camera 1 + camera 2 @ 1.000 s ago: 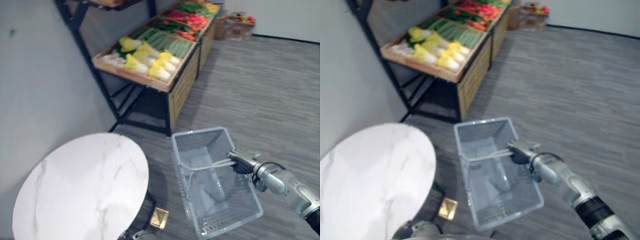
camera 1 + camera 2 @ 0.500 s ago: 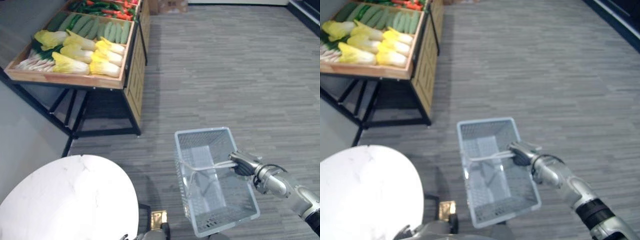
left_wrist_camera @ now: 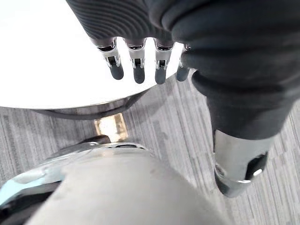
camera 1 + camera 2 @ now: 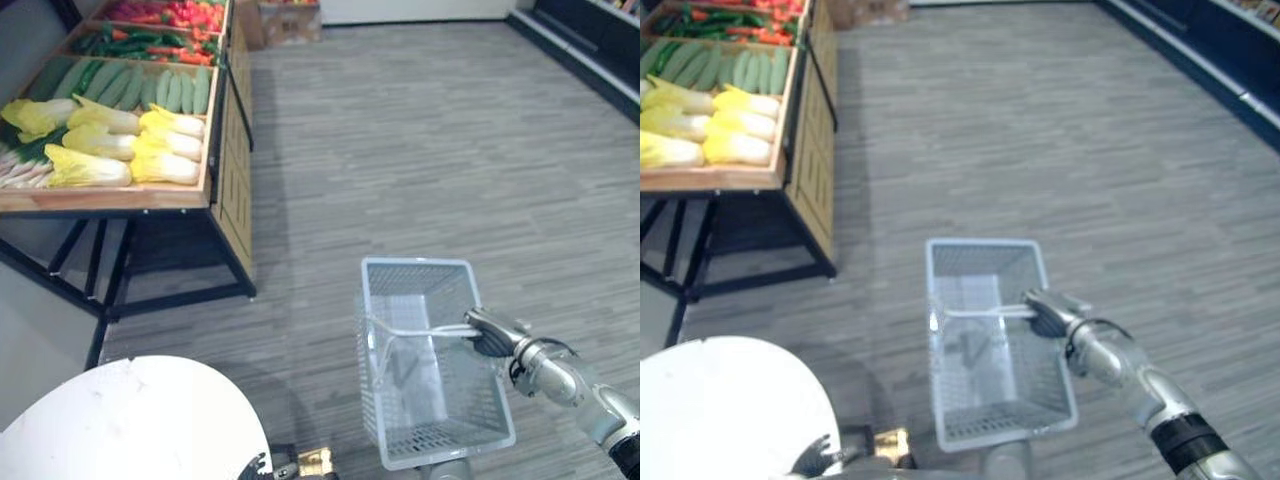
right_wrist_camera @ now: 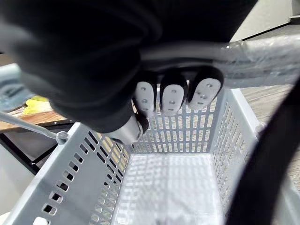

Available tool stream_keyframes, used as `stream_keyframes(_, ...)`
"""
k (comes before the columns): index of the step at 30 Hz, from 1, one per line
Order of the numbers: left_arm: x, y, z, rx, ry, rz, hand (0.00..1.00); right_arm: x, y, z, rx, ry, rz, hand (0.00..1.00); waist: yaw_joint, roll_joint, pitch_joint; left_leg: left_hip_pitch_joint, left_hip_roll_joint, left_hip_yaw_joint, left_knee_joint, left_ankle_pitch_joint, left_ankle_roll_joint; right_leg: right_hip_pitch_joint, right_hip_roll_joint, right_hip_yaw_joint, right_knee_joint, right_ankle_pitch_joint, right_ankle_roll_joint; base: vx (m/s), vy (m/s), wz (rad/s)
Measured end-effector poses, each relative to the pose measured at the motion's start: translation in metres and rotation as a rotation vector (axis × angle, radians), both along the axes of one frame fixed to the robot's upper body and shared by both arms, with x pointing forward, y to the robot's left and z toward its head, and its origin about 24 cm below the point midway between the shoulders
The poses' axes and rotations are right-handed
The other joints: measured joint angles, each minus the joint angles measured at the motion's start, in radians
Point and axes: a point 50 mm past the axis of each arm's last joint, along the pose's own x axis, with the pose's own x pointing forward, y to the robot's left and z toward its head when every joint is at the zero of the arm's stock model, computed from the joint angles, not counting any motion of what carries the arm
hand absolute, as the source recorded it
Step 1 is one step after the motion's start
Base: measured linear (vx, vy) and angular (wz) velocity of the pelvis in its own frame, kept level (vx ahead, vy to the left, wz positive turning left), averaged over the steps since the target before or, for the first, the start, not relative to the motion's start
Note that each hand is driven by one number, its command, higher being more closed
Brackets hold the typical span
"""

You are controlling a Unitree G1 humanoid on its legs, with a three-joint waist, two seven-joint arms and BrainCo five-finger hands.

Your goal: Pick vegetable in the basket

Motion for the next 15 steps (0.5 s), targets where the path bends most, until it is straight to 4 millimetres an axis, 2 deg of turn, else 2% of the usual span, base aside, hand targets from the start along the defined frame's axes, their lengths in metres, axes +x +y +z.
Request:
stream_keyframes(2, -0.004, 0.001, 0.0, 0.005, 0.008, 0.005, 0.0, 0.001, -0.002, 0.002, 0.007, -0.01, -0.02, 1.0, -0.006, -0.017, -0.004, 0.046, 0.005, -0.03, 0.005, -0.048, -0.046, 0.008, -0.017, -0.023, 0.007, -0.001, -0.002, 0.41, -0.235, 0.47)
stream_keyframes(3, -0.003, 0.004, 0.0, 0.012, 0.005, 0.005, 0.0, 0.0, -0.004, 0.002, 0.009, -0.01, -0.03, 1.0, -0.013, -0.021, -0.016, 0.048, 0.014, -0.045, 0.013, -0.067, -0.057, 0.012, -0.011, -0.034, 0.025, 0.008, -0.014, 0.58, -0.403, 0.67)
stream_keyframes(4, -0.006, 0.0, -0.001, 0.002, 0.015, 0.008, 0.0, 0.0, -0.011, 0.004, 0.002, -0.015, -0.059, 1.0, -0.017, 0.018, -0.039, 0.056, 0.064, -0.079, 0.035, -0.088, -0.071, -0.001, 0.02, -0.067, 0.08, 0.073, -0.024, 0.41, -0.289, 0.51)
stream_keyframes(5, -0.006, -0.005, -0.002, -0.011, 0.016, 0.01, 0.0, 0.0, -0.014, 0.005, -0.001, -0.017, -0.074, 1.0, -0.01, 0.042, -0.05, 0.043, 0.088, -0.1, 0.058, -0.085, -0.07, -0.007, 0.039, -0.086, 0.109, 0.047, -0.034, 0.66, -0.435, 0.33)
stream_keyframes(6, -0.005, -0.013, -0.003, -0.03, 0.011, 0.012, 0.0, 0.002, -0.015, 0.006, -0.006, -0.02, -0.084, 1.0, 0.004, 0.054, -0.058, -0.002, 0.124, -0.144, 0.15, -0.043, -0.077, -0.012, 0.069, -0.106, 0.148, 0.012, -0.065, 0.55, -0.399, 0.14)
stream_keyframes(8, -0.005, -0.009, -0.003, -0.026, 0.008, 0.033, 0.0, 0.002, -0.016, 0.006, -0.008, -0.02, -0.088, 1.0, 0.003, 0.053, -0.058, -0.093, 0.15, -0.189, 0.365, 0.069, -0.072, 0.028, 0.089, -0.139, 0.179, -0.051, -0.086, 0.59, -0.422, 0.19)
stream_keyframes(10, -0.009, -0.007, -0.003, -0.025, 0.014, 0.055, 0.0, 0.001, -0.017, 0.005, -0.009, -0.015, -0.094, 1.0, 0.012, 0.037, -0.047, -0.208, 0.195, -0.186, 0.681, 0.318, -0.024, 0.152, 0.109, -0.165, 0.164, -0.115, -0.121, 0.63, -0.377, 0.12)
stream_keyframes(11, -0.009, -0.007, -0.003, -0.024, 0.013, 0.056, 0.0, 0.001, -0.018, 0.005, -0.009, -0.016, -0.101, 1.0, 0.02, 0.037, -0.047, -0.233, 0.202, -0.171, 0.757, 0.309, -0.013, 0.187, 0.116, -0.165, 0.15, -0.122, -0.131, 0.41, -0.215, -0.1)
stream_keyframes(12, -0.007, -0.007, -0.002, -0.022, 0.003, 0.052, 0.0, 0.001, -0.021, 0.005, -0.009, -0.016, -0.118, 1.0, 0.036, 0.031, -0.044, -0.281, 0.195, -0.152, 0.866, 0.273, 0.012, 0.258, 0.12, -0.165, 0.119, -0.144, -0.144, 0.51, -0.244, -0.03)
stream_keyframes(13, -0.004, -0.006, -0.001, -0.021, -0.011, 0.048, 0.0, -0.001, -0.024, 0.004, -0.008, -0.016, -0.134, 1.0, 0.044, 0.026, -0.04, -0.325, 0.167, -0.147, 0.917, 0.242, 0.013, 0.333, 0.116, -0.173, 0.084, -0.178, -0.139, 0.45, -0.194, 0.05)
stream_keyframes(15, -0.002, -0.006, 0.0, -0.021, -0.021, 0.046, 0.0, -0.005, -0.027, 0.001, -0.006, -0.009, -0.153, 1.0, 0.053, 0.025, -0.04, -0.409, 0.134, -0.127, 0.903, 0.207, 0.005, 0.404, 0.116, -0.198, 0.054, -0.21, -0.137, 0.46, -0.138, 0.25)
